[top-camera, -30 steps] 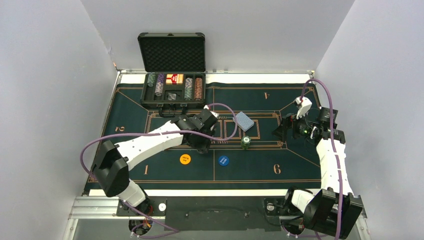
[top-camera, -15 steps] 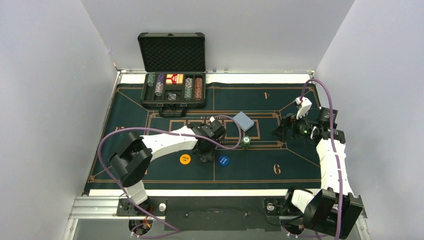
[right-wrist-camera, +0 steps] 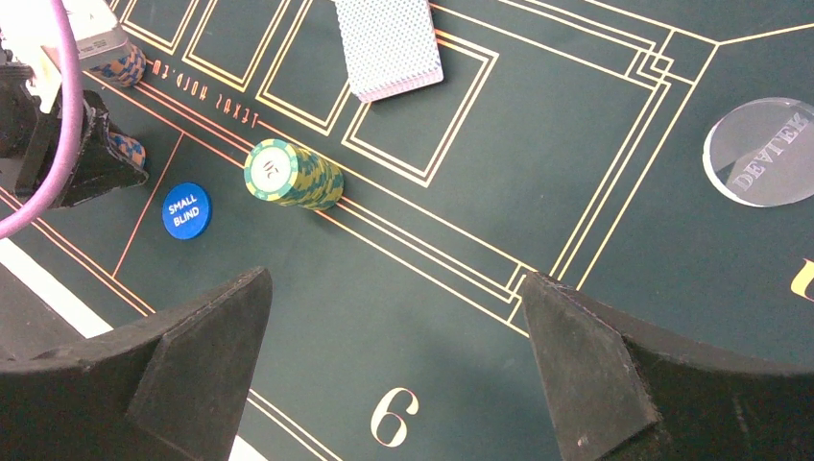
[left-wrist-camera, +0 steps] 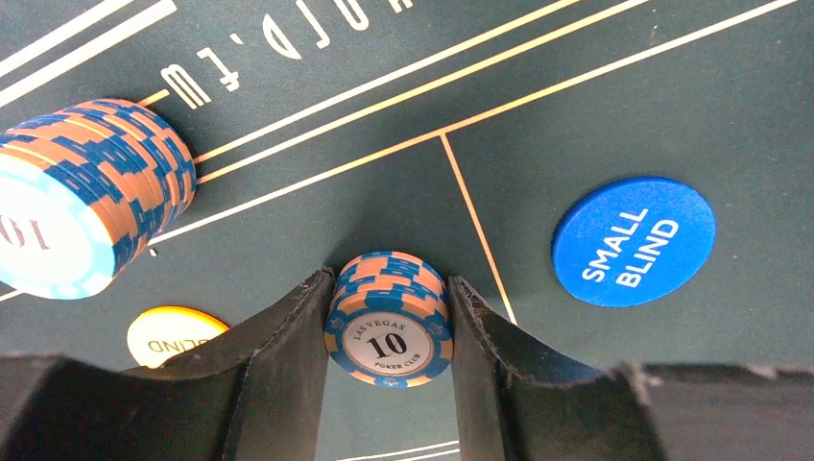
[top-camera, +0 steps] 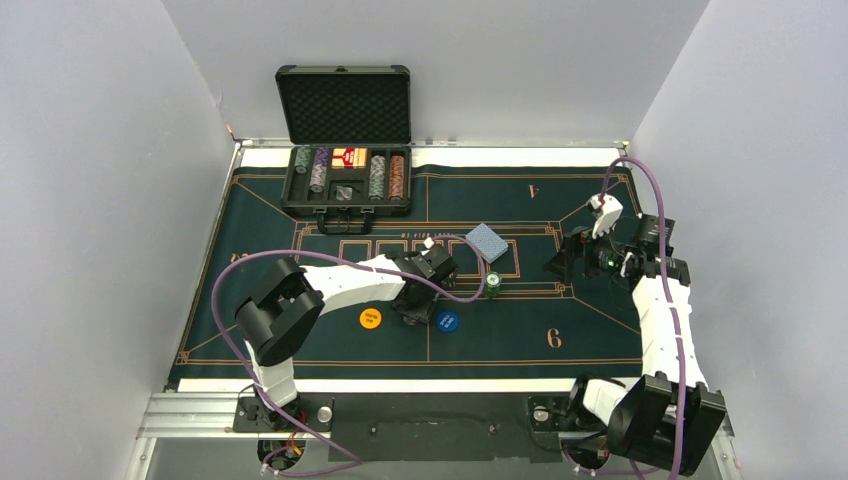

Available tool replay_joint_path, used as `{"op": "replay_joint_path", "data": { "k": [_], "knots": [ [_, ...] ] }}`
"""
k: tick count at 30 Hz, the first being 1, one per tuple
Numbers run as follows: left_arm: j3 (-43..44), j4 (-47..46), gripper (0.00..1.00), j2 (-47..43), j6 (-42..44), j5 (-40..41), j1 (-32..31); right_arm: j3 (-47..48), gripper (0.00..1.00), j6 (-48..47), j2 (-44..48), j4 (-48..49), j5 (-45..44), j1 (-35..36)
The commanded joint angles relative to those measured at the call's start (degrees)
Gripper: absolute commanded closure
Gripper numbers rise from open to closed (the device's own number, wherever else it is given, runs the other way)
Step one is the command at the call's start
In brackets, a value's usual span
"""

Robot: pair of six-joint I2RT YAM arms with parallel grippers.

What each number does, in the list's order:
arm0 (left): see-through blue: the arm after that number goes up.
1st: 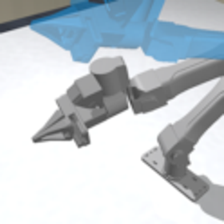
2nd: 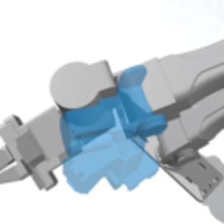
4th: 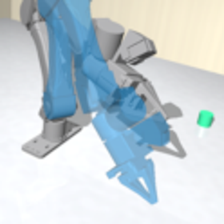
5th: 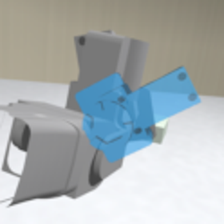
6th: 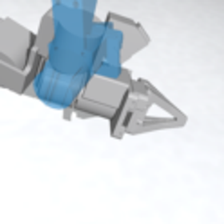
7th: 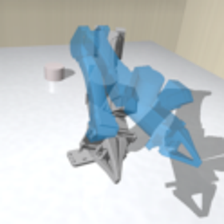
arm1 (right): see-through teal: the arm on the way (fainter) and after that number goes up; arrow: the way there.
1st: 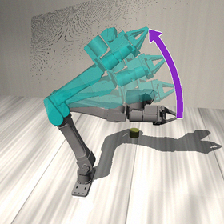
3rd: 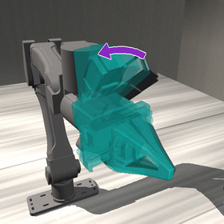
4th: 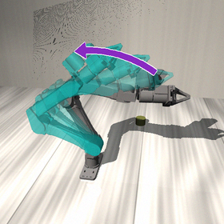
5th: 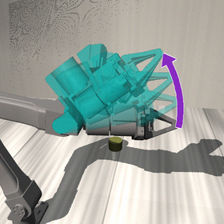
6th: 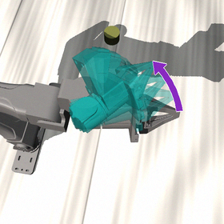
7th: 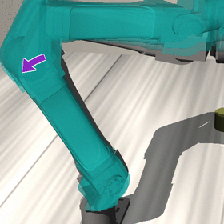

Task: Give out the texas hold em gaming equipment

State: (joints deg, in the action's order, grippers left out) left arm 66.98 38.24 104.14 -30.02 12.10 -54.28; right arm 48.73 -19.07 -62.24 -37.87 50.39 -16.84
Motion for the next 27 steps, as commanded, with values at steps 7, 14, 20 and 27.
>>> {"op": "replay_joint_path", "data": {
  "k": [7,14,20,27],
  "knots": [
    [-0.84,-1.7,0.39,0.43,-1.55,1.26,-0.21,1.96,0.0,-1.63,-0.42,0.53,0.92,0.06],
    [0.48,-0.72,0.3,-0.92,-1.31,1.34,-0.47,2.07,0.0,-1.76,-0.35,0.33,0.89,0.05],
    [2.25,-0.21,0.25,-5.7,-0.96,-0.27,-1.08,2.07,0.0,-1.85,-0.34,0.19,1.02,0.05],
    [2.56,-0.73,0.25,-14.16,-0.67,-1.44,-0.98,2.16,0.0,-2.1,-0.33,0.08,1.09,0.05]
  ]
}}
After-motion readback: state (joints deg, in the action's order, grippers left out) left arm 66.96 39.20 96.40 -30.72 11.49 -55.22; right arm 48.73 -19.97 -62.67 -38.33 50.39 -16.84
